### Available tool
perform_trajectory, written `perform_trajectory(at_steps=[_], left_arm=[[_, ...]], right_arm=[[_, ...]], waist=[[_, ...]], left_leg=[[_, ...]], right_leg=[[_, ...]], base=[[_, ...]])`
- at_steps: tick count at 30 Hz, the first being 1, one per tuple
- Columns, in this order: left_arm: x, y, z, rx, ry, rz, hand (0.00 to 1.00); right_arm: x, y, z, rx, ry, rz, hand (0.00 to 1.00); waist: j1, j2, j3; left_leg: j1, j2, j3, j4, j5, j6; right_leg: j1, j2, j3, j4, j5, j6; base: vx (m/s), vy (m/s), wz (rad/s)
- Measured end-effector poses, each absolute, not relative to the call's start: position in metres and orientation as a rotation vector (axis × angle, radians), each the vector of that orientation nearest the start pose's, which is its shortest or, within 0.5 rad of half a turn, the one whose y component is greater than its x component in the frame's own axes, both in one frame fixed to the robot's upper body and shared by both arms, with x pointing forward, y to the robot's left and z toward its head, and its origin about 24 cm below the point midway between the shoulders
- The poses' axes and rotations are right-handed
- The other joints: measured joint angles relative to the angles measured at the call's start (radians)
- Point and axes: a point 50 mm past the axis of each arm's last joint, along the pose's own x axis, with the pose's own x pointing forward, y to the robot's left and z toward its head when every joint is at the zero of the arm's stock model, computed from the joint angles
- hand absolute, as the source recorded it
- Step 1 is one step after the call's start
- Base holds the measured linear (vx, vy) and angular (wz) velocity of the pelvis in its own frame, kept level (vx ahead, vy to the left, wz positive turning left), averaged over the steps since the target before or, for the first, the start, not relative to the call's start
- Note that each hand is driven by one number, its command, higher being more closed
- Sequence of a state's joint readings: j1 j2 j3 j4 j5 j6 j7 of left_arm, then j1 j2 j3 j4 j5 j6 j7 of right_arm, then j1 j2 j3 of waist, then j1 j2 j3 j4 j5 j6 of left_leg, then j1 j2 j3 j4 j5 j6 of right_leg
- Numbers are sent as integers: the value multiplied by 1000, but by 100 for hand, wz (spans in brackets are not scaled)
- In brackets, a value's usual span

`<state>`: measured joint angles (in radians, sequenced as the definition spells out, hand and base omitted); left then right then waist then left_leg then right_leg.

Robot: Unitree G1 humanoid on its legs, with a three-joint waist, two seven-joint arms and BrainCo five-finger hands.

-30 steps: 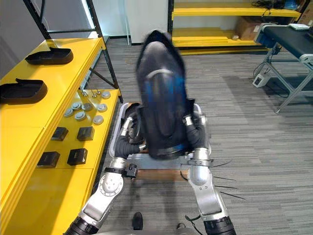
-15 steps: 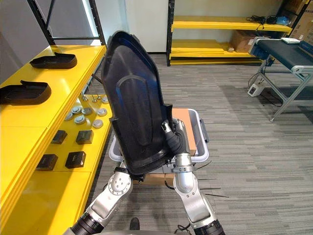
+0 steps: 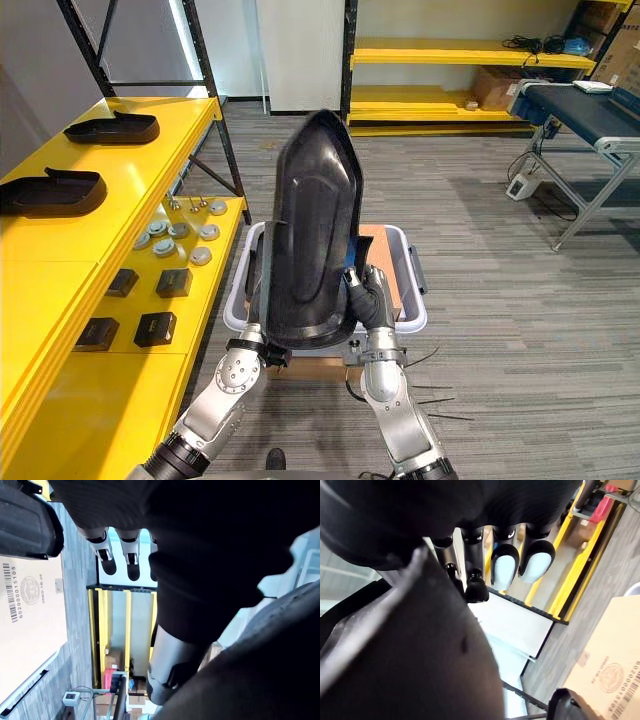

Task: Walk over and take plastic housings, then place them on the shelf

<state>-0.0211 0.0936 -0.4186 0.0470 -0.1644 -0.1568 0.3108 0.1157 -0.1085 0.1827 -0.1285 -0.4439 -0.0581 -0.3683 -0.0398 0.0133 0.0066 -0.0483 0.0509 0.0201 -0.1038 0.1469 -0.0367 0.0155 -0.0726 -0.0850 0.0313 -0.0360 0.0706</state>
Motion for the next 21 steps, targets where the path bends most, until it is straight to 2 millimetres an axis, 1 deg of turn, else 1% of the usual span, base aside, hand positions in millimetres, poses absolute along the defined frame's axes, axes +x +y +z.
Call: perform_trajectory(at_steps=[2,4,6,10,12,16,21], left_arm=[[238,88,36,-98,-41,-77,0],[236,92,33,-99,-29,-61,0],[233,97,29,-98,-14,-47,0],[230,105,27,-104,-7,-20,0],[230,107,28,-123,-5,-18,0],[232,113,36,-158,-40,2,0],[229,120,42,-179,-62,28,0]], right_arm=[[228,-159,57,-514,-181,-258,100],[228,-170,59,-526,-176,-302,100],[227,-187,61,-555,-172,-375,100],[225,-203,66,-598,-175,-453,100],[224,-207,67,-615,-176,-466,100],[224,-212,68,-641,-176,-486,100],[224,-212,69,-709,-180,-483,100]], waist=[[0,0,0],[0,0,0],[0,0,0],[-1,1,0],[-1,1,0],[-1,1,0],[-2,3,0]], left_leg=[[0,0,-1,0,0,0],[0,0,-1,0,0,0],[0,0,-1,0,0,0],[0,0,-1,0,0,0],[0,0,-1,0,0,0],[-3,0,-2,0,0,0],[-4,0,-9,0,0,-1]], right_leg=[[0,0,0,0,0,0],[0,0,0,0,0,0],[1,0,0,0,0,0],[1,0,0,0,0,0],[1,0,-1,0,0,0],[2,0,-1,0,0,0],[10,0,-11,0,1,2]], base=[[0,0,0],[0,0,0],[0,0,0],[0,0,0],[0,0,0],[0,0,0],[0,0,5]])
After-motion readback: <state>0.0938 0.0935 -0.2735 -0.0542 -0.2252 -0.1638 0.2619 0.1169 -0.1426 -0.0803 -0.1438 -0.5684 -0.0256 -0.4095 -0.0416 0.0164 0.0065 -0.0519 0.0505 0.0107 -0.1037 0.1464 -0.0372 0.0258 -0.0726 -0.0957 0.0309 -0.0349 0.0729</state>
